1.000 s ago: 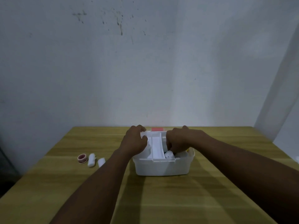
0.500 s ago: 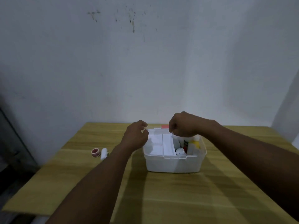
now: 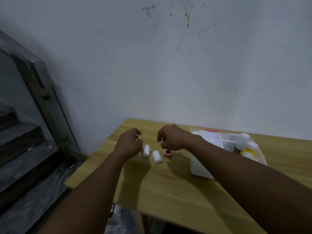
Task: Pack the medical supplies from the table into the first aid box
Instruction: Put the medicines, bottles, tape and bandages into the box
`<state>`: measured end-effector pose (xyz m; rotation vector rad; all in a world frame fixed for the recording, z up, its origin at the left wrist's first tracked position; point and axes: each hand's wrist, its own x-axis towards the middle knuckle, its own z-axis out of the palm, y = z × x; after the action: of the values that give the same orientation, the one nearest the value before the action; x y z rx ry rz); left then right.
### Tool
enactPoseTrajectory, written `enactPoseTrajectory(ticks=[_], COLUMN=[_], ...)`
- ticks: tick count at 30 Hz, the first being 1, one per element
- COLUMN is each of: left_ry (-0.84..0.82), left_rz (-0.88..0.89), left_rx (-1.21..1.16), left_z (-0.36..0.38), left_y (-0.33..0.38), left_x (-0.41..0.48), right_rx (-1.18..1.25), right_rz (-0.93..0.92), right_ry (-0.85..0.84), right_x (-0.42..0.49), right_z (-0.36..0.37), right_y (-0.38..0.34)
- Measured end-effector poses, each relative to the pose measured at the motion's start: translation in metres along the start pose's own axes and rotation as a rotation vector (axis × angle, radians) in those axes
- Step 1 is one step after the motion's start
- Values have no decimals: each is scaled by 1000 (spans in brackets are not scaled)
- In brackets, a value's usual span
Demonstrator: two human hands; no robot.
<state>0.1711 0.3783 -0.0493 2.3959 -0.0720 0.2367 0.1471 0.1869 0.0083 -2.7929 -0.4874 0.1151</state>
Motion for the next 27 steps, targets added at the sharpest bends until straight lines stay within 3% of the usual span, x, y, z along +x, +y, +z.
enactPoseTrajectory(ticks=[10, 19, 27], left_ry=[-66, -79, -89], left_rz=[41, 123, 180], left_rx=[187, 142, 270], left_z=[13, 29, 36], left_y=[-38, -39, -37], left_x=[5, 12, 12], right_rx=[-157, -150, -133], right_rz=[188, 193, 108], right_ry=[-85, -106, -184], right_x=[25, 35, 41], right_z=[39, 51, 48], right_y=[10, 19, 6])
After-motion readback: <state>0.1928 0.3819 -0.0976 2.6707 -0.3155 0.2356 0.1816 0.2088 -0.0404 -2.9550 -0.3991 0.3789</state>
